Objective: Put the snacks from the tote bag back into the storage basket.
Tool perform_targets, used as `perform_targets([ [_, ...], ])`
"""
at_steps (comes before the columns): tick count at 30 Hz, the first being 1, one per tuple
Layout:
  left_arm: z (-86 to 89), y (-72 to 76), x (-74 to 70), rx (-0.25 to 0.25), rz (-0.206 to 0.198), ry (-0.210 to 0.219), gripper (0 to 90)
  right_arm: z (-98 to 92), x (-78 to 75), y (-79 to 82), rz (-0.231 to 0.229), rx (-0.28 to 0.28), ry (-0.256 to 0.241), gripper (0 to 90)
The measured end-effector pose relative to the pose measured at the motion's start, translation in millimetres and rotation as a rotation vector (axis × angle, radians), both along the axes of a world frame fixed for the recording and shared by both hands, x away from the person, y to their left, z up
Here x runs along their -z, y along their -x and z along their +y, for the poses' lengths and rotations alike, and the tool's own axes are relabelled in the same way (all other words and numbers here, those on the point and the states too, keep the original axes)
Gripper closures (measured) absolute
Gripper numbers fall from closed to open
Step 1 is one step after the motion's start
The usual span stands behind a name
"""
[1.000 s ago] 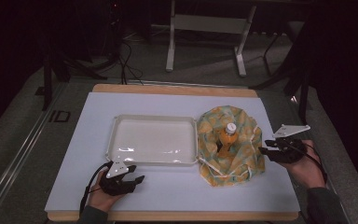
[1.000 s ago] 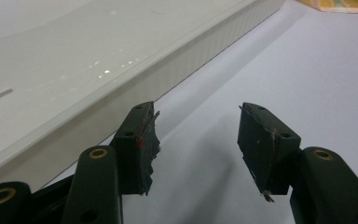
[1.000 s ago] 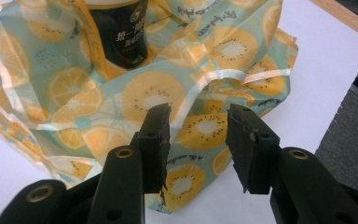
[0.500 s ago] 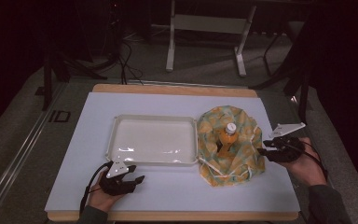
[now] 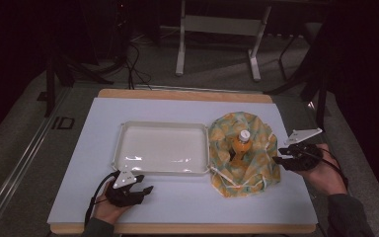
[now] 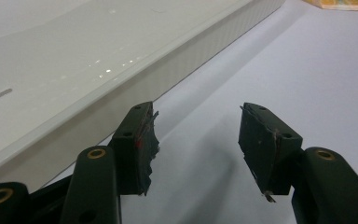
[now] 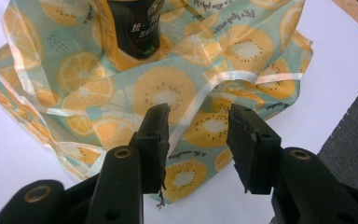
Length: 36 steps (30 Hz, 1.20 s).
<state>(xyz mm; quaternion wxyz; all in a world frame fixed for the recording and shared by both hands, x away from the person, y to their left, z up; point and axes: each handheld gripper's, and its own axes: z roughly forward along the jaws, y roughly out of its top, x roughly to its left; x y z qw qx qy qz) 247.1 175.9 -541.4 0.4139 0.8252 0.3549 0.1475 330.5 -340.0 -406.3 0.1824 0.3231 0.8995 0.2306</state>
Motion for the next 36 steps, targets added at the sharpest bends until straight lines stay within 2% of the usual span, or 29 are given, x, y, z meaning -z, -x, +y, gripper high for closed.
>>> perform_targets([
  [24, 0.1, -0.6, 0.1, 0.001, 0.006, 0.0, 45.0, 10.8, -8.1, -6.4, 0.052, -0.076, 0.066, 58.4],
  [36, 0.2, -0.9, 0.2, 0.004, 0.009, 0.003, 44.9, 16.5, -10.9, -13.8, 0.087, -0.113, 0.122, 58.4],
])
